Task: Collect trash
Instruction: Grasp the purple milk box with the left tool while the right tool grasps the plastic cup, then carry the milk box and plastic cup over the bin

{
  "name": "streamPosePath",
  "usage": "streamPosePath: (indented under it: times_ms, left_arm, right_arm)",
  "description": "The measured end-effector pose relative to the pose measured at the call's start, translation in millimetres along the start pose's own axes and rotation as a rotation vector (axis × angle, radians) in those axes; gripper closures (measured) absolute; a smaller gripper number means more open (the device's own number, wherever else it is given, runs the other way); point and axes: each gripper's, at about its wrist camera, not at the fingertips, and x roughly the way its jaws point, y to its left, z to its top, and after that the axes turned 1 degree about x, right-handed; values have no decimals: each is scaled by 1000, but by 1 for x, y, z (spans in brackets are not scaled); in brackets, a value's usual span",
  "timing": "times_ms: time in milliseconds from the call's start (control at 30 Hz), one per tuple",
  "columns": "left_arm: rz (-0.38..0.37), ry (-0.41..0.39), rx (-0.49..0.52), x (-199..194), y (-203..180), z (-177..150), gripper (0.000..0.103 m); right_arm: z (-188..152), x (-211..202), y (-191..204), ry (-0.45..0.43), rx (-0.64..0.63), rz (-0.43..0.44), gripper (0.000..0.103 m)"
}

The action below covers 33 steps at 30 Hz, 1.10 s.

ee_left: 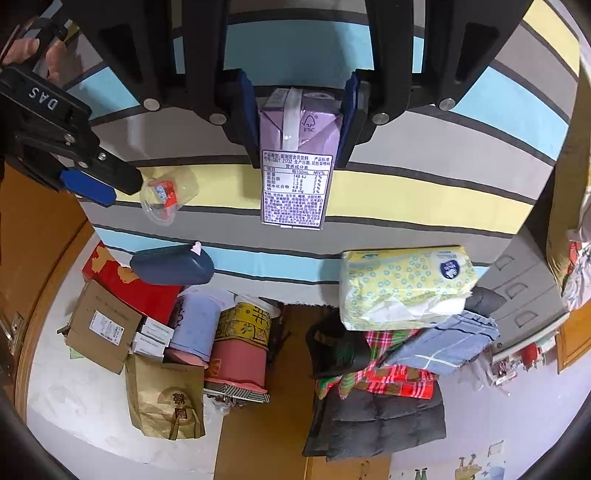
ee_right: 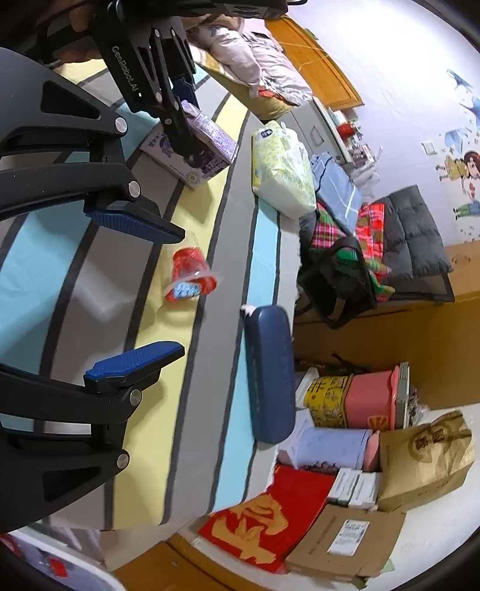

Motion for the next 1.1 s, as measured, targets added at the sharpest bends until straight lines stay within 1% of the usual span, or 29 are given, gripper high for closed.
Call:
streamPosePath:
  times_ms: [200,300,367,467,533,567,600,633,667,733,800,833,967,1100]
  left_arm:
    - [15,-4,-29,-4,15,-3,65]
    - [13,7,-42,-1,20,-3,65]
    - [5,15,-48,1,21,-4,65]
    - [1,22,-54,4,22,-4,65]
    - [-1,22,-60,6,22,-3,65]
    - [-5,21,-64,6,23,-3,65]
    - [-9,18,-64,7,23,-3,65]
    - [-9,17,-63,7,23,-3,65]
    - [-10,22,-66,8,23,-3,65]
    - [-32,21,-77,6,23,-4,65]
    - [-24,20,-76,4,22,-4,65]
    - [-17,16,-66,2,20,-5,66]
    - [-31,9,-60,-2,16,-7,66]
    - [-30,-8,-50,-12,10,-10,66]
  right_arm:
    - [7,14,9,16,-32,15,46]
    - [11,19,12,8,-27,22,46]
    - [11,25,13,34,-25,14,46]
    - [9,29,14,54,-21,30,46]
    - [9,30,14,65,-18,16,47]
    - [9,29,13,61,-14,16,49]
    - [9,28,12,54,-6,21,58]
    - [9,26,12,49,-3,23,62]
    - [8,25,12,44,-1,16,62]
    - [8,24,12,45,-1,29,88]
    - [6,24,13,54,-3,37,90]
    - [5,23,14,55,-5,43,96]
    - [3,17,16,32,-12,50,97]
    - [0,13,12,23,13,57,97]
